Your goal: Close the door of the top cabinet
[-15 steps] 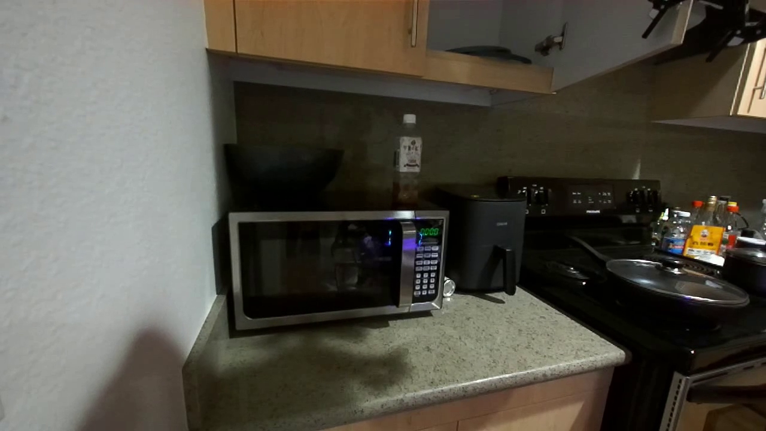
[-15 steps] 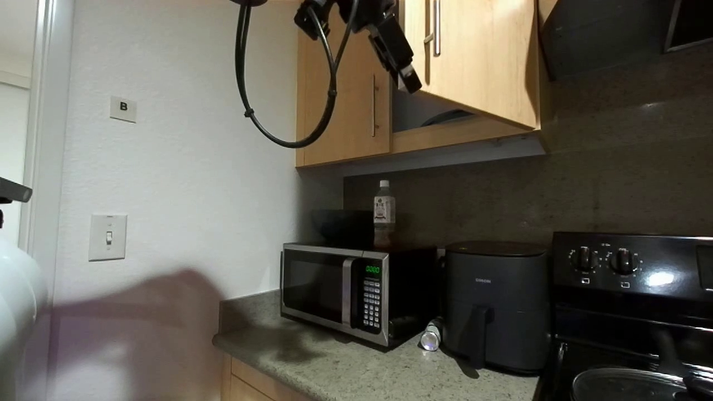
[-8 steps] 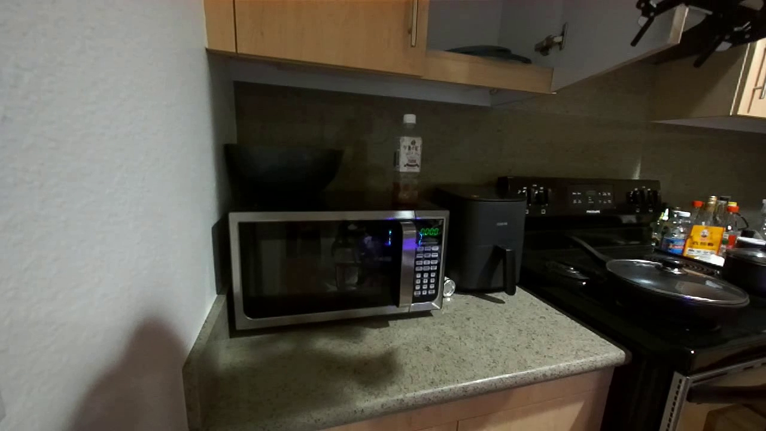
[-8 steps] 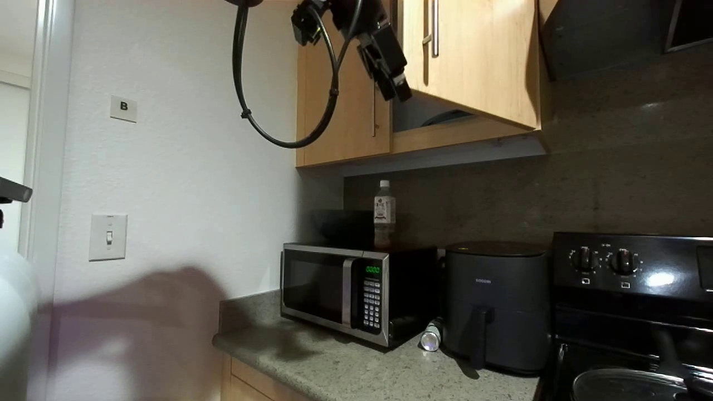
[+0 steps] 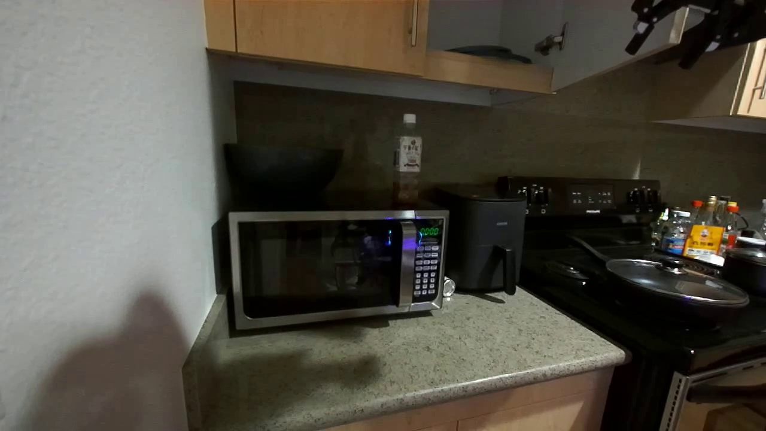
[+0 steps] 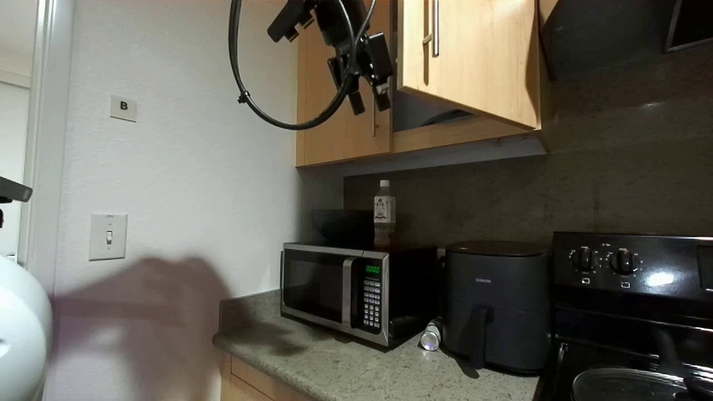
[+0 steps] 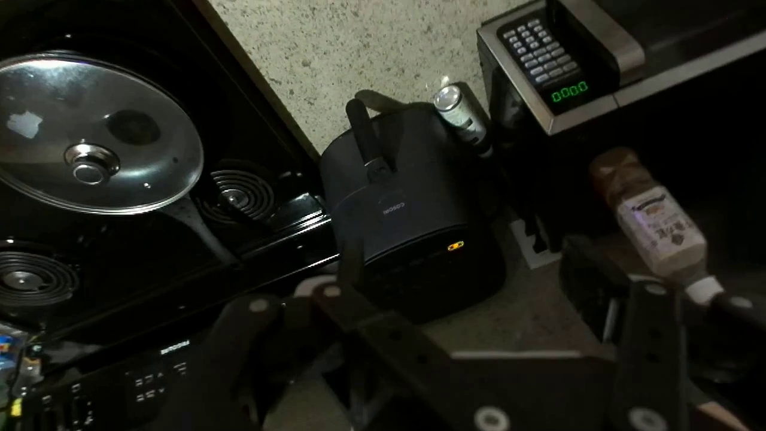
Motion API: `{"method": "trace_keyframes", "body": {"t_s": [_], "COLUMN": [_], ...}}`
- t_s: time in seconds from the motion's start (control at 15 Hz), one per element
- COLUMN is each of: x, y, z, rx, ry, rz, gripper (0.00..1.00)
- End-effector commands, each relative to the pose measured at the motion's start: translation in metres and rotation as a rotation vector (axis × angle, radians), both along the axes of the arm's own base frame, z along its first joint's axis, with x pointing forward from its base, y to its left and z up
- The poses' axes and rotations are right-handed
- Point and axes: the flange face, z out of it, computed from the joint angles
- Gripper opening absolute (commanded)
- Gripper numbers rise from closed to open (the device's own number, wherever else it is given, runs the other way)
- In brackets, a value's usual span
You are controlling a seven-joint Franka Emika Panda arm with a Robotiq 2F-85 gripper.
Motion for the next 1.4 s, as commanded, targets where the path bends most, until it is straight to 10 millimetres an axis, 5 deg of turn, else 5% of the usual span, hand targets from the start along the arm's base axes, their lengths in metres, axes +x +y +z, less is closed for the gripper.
{"method": "trace_keyframes", "body": {"t_s": [0.0,0.13,1.13,1.33], "x": [-0.001,-0.004,-0.004,0.017], "y": [0.003,0.007,0.007,0.022], "z": [0.000,0.000,0.001,0.015], "rx": [-0.013,-0.025,-0.029,-0.043], "ry": [0.031,0.062,0.068,-0.032], "rz": [0.038,0.078,0.086,-0.070], "gripper": [0.90,1.00,1.00,1.00]}}
